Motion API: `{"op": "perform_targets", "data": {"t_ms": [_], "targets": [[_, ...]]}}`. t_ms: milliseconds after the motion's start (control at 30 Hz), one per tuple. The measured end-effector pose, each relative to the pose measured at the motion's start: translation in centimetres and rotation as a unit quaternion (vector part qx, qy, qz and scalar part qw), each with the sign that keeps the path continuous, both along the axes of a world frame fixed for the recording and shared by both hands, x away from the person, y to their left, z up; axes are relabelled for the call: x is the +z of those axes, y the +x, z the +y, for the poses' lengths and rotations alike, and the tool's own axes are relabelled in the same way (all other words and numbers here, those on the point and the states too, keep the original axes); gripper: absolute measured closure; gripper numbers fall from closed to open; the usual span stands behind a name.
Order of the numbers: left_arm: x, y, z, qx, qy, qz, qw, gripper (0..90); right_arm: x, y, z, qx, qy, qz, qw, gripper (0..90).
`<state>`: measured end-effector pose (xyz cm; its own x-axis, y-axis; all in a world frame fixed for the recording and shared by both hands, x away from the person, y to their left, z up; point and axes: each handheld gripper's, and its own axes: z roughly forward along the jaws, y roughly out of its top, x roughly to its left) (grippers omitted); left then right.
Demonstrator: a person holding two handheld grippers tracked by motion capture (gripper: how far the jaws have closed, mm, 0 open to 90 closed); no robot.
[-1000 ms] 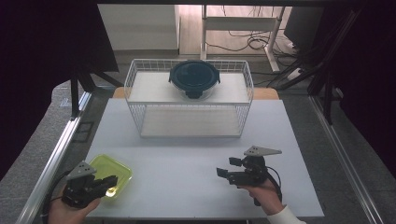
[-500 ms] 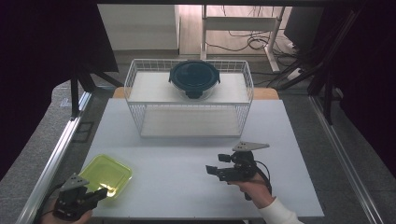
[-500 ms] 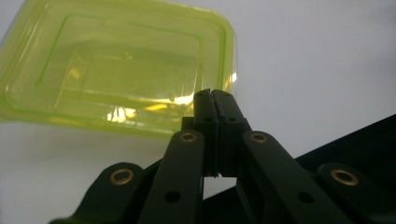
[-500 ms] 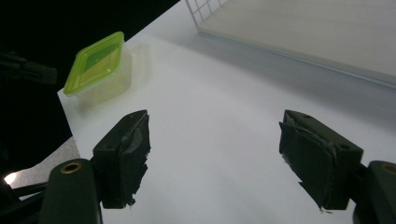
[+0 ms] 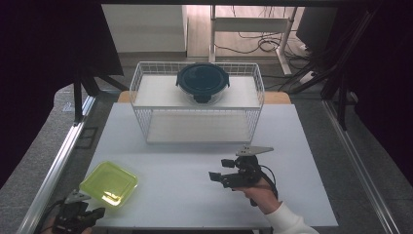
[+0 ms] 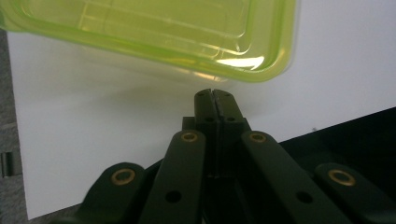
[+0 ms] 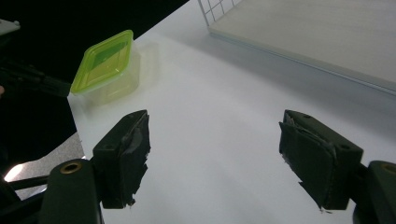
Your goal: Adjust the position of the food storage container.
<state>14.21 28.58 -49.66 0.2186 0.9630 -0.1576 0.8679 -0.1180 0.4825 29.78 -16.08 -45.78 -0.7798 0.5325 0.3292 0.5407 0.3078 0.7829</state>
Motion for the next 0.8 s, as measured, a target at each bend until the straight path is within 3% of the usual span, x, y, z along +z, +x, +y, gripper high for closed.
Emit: {"op": "perform_targets", "data": {"t_ms": [233,800], "targets": [[-1.1,1.5,-1.0,-0.019,-0.007,0.01,0.9997,89.8,0.0,-0.2,-0.2,-0.003,0.0,-0.001,1.0,24.3],[-1.8,4.9,-3.9,-0.033,-0.021,-0.022,0.999,89.9,-0.1,-0.3,-1.1,-0.015,-0.002,0.0,0.9999,24.3]]}}
